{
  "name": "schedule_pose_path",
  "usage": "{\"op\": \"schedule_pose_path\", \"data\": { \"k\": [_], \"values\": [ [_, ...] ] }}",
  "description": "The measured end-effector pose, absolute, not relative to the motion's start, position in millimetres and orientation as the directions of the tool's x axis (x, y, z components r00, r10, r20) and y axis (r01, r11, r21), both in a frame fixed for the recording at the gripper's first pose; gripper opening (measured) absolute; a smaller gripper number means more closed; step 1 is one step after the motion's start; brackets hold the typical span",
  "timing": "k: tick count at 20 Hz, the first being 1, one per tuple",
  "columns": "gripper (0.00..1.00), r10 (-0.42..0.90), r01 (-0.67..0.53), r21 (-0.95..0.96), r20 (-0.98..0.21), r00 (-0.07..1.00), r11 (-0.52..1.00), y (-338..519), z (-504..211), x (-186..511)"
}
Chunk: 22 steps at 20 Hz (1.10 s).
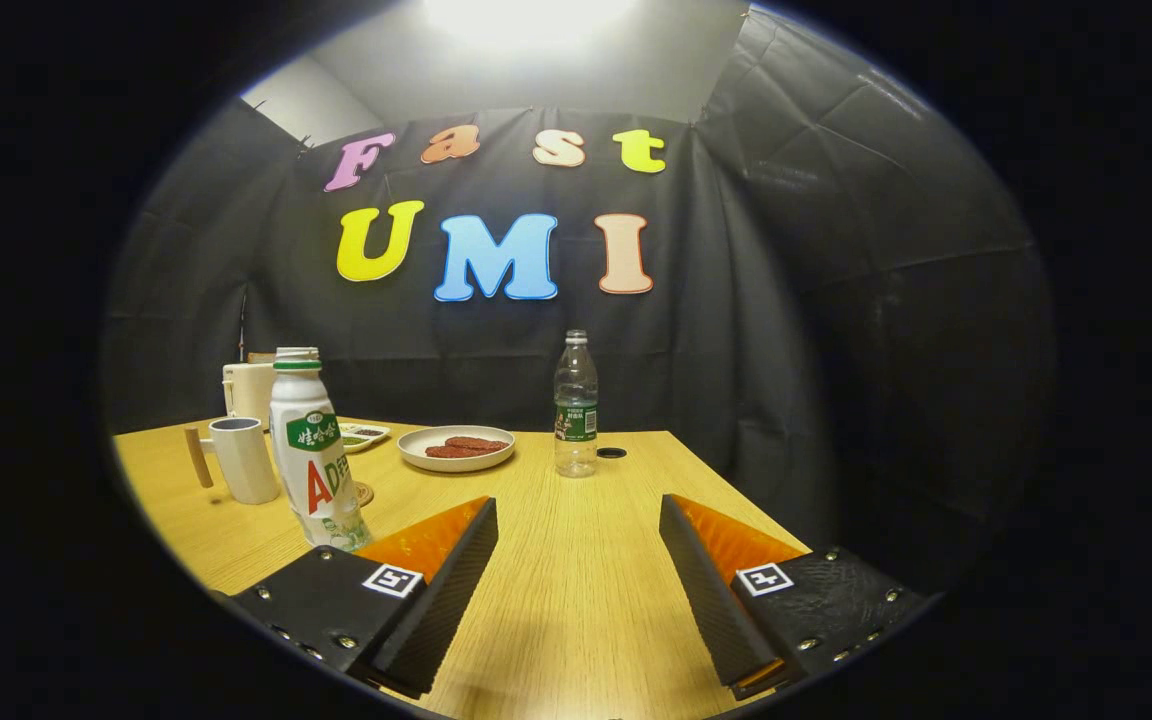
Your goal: Take the bottle from table, then pour the juice into the cup, finally place the bottle on the coaster
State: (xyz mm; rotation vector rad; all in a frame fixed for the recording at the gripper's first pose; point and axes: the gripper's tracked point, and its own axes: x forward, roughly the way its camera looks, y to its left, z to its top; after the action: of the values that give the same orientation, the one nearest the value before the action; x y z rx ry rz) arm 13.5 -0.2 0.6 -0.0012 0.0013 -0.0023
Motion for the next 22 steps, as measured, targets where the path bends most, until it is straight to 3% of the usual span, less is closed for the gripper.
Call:
{"op": "schedule_pose_path", "data": {
  "k": [10,22],
  "values": [
    [0.98,-0.066,0.069,-0.035,0.067,0.996,0.997,-5.5,33.3,68.7],
    [0.98,0.085,-0.085,-0.004,0.078,0.993,0.996,95.9,96.6,23.9]
  ]
}}
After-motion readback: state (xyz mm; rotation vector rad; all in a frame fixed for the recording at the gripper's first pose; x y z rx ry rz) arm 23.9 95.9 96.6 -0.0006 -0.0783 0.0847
